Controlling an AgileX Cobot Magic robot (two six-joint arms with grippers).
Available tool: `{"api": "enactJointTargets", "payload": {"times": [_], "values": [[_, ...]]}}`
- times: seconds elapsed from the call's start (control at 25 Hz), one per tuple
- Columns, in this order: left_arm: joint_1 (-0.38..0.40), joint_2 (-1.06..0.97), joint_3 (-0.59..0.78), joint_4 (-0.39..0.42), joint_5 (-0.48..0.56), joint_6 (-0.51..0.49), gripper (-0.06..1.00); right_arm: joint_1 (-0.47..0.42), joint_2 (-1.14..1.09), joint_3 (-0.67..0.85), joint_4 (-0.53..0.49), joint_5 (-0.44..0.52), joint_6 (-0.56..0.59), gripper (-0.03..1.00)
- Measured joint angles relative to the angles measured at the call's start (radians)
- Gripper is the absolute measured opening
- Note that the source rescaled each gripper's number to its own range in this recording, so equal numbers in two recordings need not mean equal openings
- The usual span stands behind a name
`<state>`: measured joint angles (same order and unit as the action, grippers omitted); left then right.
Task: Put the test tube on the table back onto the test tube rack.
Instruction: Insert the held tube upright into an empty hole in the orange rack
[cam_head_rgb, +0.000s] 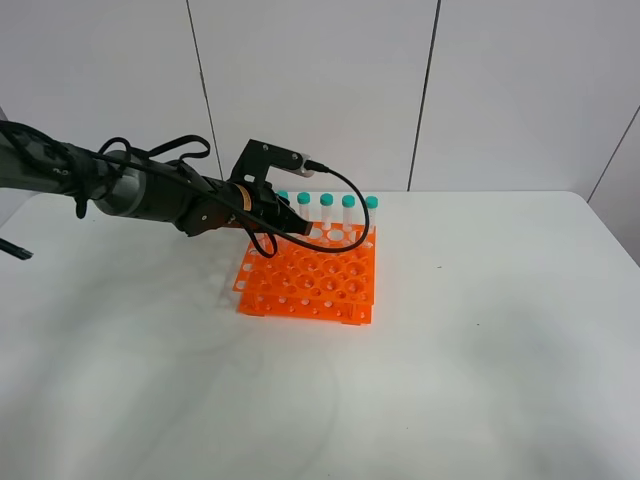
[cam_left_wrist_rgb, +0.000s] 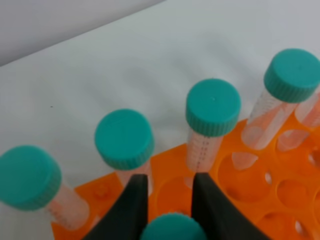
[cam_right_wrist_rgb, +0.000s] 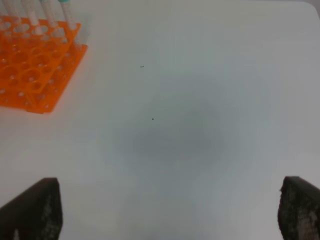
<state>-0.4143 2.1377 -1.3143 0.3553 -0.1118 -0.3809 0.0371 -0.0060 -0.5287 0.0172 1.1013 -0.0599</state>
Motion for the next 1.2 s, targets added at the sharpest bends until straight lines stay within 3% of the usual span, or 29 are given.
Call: {"api": "enactJointTargets", "payload": {"times": [0.52, 1.2], "values": [[0.000, 0.000, 0.000, 0.013, 0.016, -0.097, 0.01, 0.000, 0.000, 0.000, 0.000, 0.000, 0.000, 1.00], [-0.003, -0.004, -0.012, 0.015, 0.093, -0.098, 0.01, 0.000, 0.000, 0.000, 0.000, 0.000, 0.000, 1.00]]}}
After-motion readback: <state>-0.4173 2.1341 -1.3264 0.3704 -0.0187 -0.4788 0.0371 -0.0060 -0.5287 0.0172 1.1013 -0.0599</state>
